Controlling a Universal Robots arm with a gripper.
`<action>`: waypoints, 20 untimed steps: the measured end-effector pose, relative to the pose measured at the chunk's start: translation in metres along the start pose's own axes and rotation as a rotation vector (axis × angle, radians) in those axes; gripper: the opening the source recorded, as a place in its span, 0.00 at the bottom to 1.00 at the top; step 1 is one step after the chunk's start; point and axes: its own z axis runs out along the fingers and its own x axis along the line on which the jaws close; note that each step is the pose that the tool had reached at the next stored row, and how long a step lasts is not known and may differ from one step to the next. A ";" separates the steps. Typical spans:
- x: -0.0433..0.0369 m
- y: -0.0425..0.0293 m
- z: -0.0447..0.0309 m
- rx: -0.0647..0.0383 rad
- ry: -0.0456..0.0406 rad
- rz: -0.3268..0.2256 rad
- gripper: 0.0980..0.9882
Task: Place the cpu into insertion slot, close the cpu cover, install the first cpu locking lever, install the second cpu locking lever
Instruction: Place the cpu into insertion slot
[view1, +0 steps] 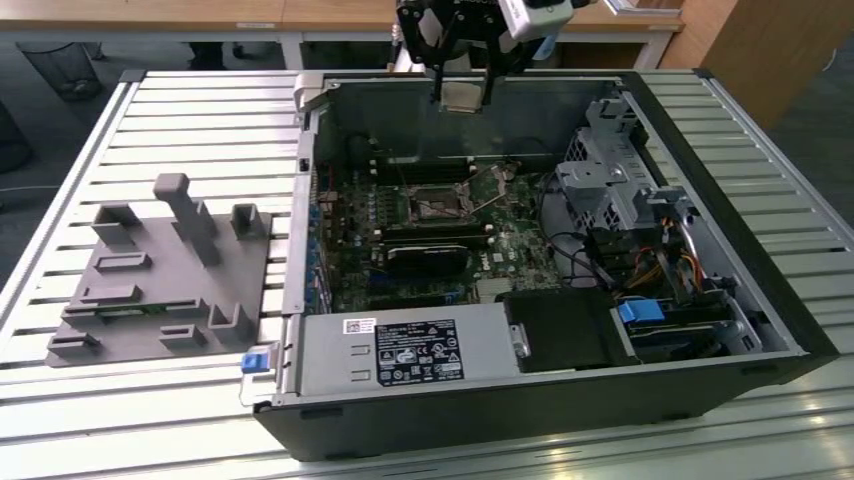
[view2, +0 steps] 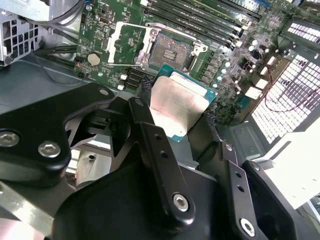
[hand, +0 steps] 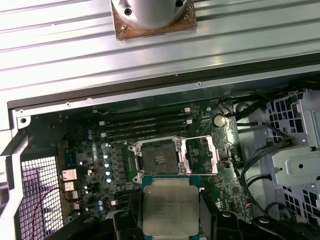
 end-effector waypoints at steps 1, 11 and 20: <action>0.0000 0.0000 0.0000 0.000 -0.0002 0.002 0.50; 0.0000 0.0000 0.0000 -0.001 -0.0022 0.025 0.50; 0.0000 0.0000 0.0000 -0.001 -0.0039 0.043 0.50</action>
